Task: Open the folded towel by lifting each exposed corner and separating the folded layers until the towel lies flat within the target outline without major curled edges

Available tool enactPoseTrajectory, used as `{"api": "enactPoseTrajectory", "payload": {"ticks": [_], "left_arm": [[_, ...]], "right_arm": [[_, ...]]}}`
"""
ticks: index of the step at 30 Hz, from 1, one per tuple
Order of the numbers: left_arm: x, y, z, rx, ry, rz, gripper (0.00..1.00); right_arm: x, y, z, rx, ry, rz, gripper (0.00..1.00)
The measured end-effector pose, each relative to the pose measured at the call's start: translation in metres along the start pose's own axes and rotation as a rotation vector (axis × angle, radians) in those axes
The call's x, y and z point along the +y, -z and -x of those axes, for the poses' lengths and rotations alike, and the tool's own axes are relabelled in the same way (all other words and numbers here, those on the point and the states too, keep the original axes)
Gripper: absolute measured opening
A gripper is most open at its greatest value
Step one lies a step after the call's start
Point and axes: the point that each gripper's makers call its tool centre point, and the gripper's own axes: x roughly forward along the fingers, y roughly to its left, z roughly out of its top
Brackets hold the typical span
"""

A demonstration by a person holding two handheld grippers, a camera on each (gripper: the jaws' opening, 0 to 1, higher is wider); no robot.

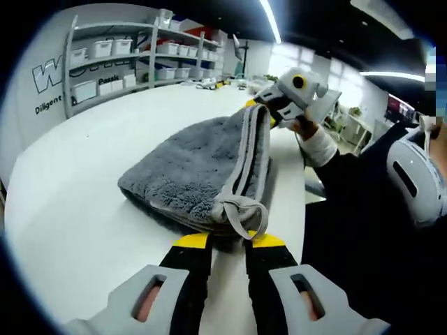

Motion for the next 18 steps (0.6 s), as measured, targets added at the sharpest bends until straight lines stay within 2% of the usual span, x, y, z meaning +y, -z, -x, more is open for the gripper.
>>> {"api": "enactPoseTrajectory", "payload": {"ticks": [3,6,9,13,14,15,17,18], "left_arm": [[0.004,-0.003,0.002,-0.017,-0.018,-0.015,0.24],[0.017,-0.013,0.006,-0.072,-0.061,-0.047,0.29],[0.026,-0.016,0.008,-0.089,-0.09,-0.061,0.34],[0.038,-0.035,0.012,-0.177,-0.173,-0.208,0.52],[0.037,-0.037,0.013,-0.182,-0.178,-0.217,0.53],[0.038,-0.041,0.014,-0.201,-0.183,-0.231,0.56],[0.038,-0.052,0.016,-0.273,-0.187,-0.265,0.62],[0.037,-0.051,0.016,-0.272,-0.18,-0.265,0.64]], "right_arm": [[-0.006,0.0,-0.001,-0.013,0.018,-0.078,0.01],[-0.008,-0.004,-0.001,-0.038,0.024,-0.129,0.01],[-0.012,-0.008,-0.002,-0.05,0.036,-0.184,0.01],[-0.012,-0.011,-0.005,-0.074,0.031,-0.257,0.01],[-0.014,-0.01,-0.007,-0.076,0.026,-0.31,0.01],[-0.016,-0.01,-0.007,-0.082,0.028,-0.327,0.01],[-0.018,-0.012,-0.008,-0.101,0.023,-0.364,0.01],[-0.02,-0.013,-0.009,-0.107,0.025,-0.402,0.01]]}}
